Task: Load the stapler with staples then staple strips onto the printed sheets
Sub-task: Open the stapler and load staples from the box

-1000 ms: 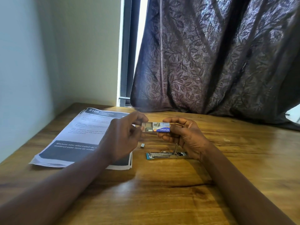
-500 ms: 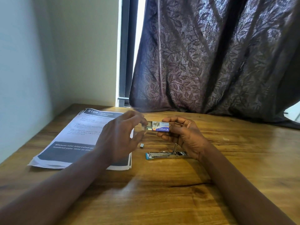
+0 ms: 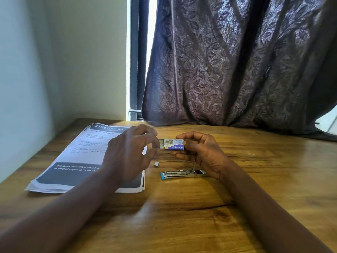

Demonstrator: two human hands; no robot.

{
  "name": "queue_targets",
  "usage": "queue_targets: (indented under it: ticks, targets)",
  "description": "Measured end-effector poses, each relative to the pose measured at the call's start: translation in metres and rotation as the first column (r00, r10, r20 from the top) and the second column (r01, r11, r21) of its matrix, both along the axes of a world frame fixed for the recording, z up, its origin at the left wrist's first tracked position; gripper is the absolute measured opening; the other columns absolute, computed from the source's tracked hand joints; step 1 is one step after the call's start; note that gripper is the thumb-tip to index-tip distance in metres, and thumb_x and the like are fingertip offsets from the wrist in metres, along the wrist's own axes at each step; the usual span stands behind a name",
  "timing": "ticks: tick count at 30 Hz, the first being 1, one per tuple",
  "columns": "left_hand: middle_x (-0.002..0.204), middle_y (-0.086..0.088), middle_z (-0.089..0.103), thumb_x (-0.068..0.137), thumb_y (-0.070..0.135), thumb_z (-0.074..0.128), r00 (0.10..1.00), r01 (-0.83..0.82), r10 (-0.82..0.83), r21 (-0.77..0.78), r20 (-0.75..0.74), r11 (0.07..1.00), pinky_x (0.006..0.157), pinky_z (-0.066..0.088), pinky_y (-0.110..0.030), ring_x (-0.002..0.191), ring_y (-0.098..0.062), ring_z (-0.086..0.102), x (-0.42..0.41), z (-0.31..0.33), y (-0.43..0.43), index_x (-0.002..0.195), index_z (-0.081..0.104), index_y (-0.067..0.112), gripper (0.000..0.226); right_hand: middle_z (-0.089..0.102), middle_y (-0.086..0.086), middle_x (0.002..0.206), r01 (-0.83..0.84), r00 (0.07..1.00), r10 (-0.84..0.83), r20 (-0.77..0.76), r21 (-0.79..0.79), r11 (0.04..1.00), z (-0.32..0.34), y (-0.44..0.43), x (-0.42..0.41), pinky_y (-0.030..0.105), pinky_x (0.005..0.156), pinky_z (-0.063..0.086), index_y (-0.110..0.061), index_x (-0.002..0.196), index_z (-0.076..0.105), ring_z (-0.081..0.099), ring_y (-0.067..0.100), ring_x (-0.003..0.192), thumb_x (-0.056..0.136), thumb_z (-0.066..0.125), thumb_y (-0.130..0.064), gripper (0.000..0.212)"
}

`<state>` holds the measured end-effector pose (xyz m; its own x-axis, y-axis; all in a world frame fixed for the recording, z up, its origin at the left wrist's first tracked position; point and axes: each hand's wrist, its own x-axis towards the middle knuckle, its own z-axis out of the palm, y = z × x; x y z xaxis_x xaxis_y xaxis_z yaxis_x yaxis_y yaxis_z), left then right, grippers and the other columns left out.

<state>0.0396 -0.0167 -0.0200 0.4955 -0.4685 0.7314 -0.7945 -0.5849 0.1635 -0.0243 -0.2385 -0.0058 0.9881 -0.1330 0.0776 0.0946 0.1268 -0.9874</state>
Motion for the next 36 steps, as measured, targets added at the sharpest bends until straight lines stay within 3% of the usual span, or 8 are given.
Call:
queue_targets:
  ticks: [4, 9, 17, 23, 28, 32, 36]
  targets:
    - [0.116, 0.019, 0.068, 0.085, 0.037, 0.078, 0.995, 0.037, -0.043, -0.062, -0.095, 0.997, 0.068, 0.054, -0.027, 0.096, -0.004, 0.06, 0.0, -0.003, -0.002, 0.09, 0.071, 0.034, 0.009, 0.075, 0.025, 0.104, 0.007, 1.0, -0.007, -0.009, -0.004, 1.0, 0.001, 0.001, -0.002, 0.041, 0.082, 0.061, -0.001, 0.107, 0.069, 0.073, 0.042, 0.097, 0.095, 0.059, 0.006, 0.017]
    - [0.12, 0.019, 0.064, 0.086, 0.038, 0.078, 0.984, 0.038, -0.04, -0.011, -0.175, 0.999, 0.075, 0.052, -0.029, 0.11, -0.006, 0.056, 0.001, -0.005, -0.003, 0.093, 0.069, 0.033, 0.013, 0.075, 0.025, 0.103, 0.007, 1.0, -0.008, -0.023, -0.042, 0.999, 0.001, 0.005, -0.005, 0.035, 0.074, 0.064, 0.001, 0.107, 0.069, 0.076, 0.036, 0.091, 0.095, 0.059, 0.005, 0.016]
    - [0.12, 0.015, 0.066, 0.089, 0.041, 0.073, 1.0, -0.029, 0.03, 0.14, -0.006, 0.99, 0.065, 0.042, -0.025, 0.109, -0.009, 0.056, 0.0, 0.0, -0.004, 0.096, 0.076, 0.029, 0.014, 0.076, 0.022, 0.101, 0.021, 0.998, -0.023, -0.053, -0.035, 0.999, 0.0, 0.006, -0.004, 0.031, 0.068, 0.065, 0.001, 0.108, 0.069, 0.077, 0.033, 0.089, 0.095, 0.058, 0.005, 0.017]
    - [0.12, 0.017, 0.068, 0.083, 0.051, 0.077, 0.994, -0.097, 0.085, 0.194, 0.069, 0.976, 0.066, 0.051, -0.031, 0.107, -0.011, 0.061, -0.001, -0.002, -0.012, 0.095, 0.078, 0.03, 0.024, 0.076, 0.023, 0.104, 0.066, 0.996, -0.067, -0.052, -0.014, 0.998, -0.005, 0.007, -0.002, 0.032, 0.07, 0.065, 0.002, 0.106, 0.069, 0.076, 0.034, 0.092, 0.095, 0.06, 0.006, 0.015]
    - [0.113, 0.014, 0.069, 0.081, 0.048, 0.078, 0.995, -0.066, 0.052, 0.171, 0.082, 0.983, 0.067, 0.052, -0.033, 0.101, -0.013, 0.062, 0.003, -0.005, -0.013, 0.092, 0.073, 0.03, 0.021, 0.076, 0.022, 0.102, 0.098, 0.992, -0.1, -0.071, -0.026, 0.995, -0.004, 0.009, -0.002, 0.03, 0.065, 0.064, 0.002, 0.105, 0.07, 0.077, 0.033, 0.089, 0.095, 0.059, 0.007, 0.016]
    - [0.108, 0.016, 0.066, 0.081, 0.043, 0.077, 0.999, -0.008, 0.011, 0.083, -0.038, 0.997, 0.07, 0.048, -0.03, 0.1, -0.008, 0.056, 0.004, -0.006, -0.012, 0.088, 0.064, 0.033, 0.017, 0.077, 0.021, 0.1, 0.088, 0.993, -0.09, -0.07, -0.033, 0.996, -0.003, 0.01, -0.001, 0.028, 0.063, 0.064, 0.002, 0.107, 0.069, 0.077, 0.032, 0.086, 0.093, 0.062, 0.006, 0.016]
    - [0.11, 0.018, 0.063, 0.076, 0.033, 0.086, 0.954, 0.095, -0.103, -0.043, -0.28, 0.995, 0.076, 0.045, -0.019, 0.105, -0.004, 0.056, 0.009, -0.011, -0.01, 0.078, 0.063, 0.035, 0.024, 0.077, 0.021, 0.1, 0.066, 0.994, -0.072, -0.087, -0.073, 0.995, -0.005, 0.008, 0.0, 0.029, 0.063, 0.064, 0.002, 0.107, 0.069, 0.077, 0.03, 0.089, 0.092, 0.064, 0.006, 0.017]
